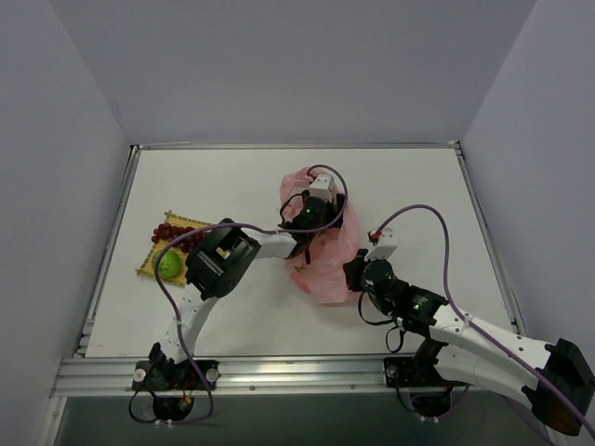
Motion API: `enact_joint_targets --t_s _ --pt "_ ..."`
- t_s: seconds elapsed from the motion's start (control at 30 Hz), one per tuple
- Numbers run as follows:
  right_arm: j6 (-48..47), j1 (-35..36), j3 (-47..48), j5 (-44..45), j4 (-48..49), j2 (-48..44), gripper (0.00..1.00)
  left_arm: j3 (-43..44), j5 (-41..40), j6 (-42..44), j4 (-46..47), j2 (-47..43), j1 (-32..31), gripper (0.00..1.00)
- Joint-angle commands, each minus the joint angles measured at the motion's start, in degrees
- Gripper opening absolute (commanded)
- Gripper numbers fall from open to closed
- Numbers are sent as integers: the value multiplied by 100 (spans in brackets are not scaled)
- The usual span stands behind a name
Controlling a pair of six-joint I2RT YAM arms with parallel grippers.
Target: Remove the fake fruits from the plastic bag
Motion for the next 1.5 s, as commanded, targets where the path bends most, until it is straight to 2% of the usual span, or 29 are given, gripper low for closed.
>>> enact_joint_targets --t_s 0.0,0.13,0.23,0.33,0.37,0.63,0.93,1.03,1.2,1.3,1.43,1.47 --pt "13 -34 -103 -225 169 38 0 353 -68 -166 707 64 110 66" --pt "40 -95 -173 -217 108 -67 0 319 11 -271 980 91 215 35" --pt "31 -209 -191 -199 64 -155 0 3 81 -237 1076 -154 250 24" --pt "13 -359 -182 -173 72 -111 0 -515 186 -149 1146 -637 250 20" --pt "13 -394 -165 -129 72 -102 0 -656 213 -140 1138 -769 250 14" --pt "-189 -833 134 100 125 82 0 -1842 924 -341 296 -2255 259 10" --pt "-5 -966 275 398 722 696 0 -2493 2022 -842 -750 -3503 268 6" --pt "74 -1202 511 373 810 977 0 -2643 2532 -948 -1233 -3846 259 6" --pt "58 -1378 881 460 986 1321 0 -3178 3061 -975 -1656 -4899 224 4" --pt "-39 -1562 1057 382 995 1426 0 -3425 2588 -808 -2454 -6006 198 3" --pt "-171 -1730 1119 109 1013 1366 0 -3899 1052 -833 -4439 -7667 233 3" --pt "-197 -1739 1127 74 1013 1357 0 -3979 169 -1034 -4782 -8340 250 3"
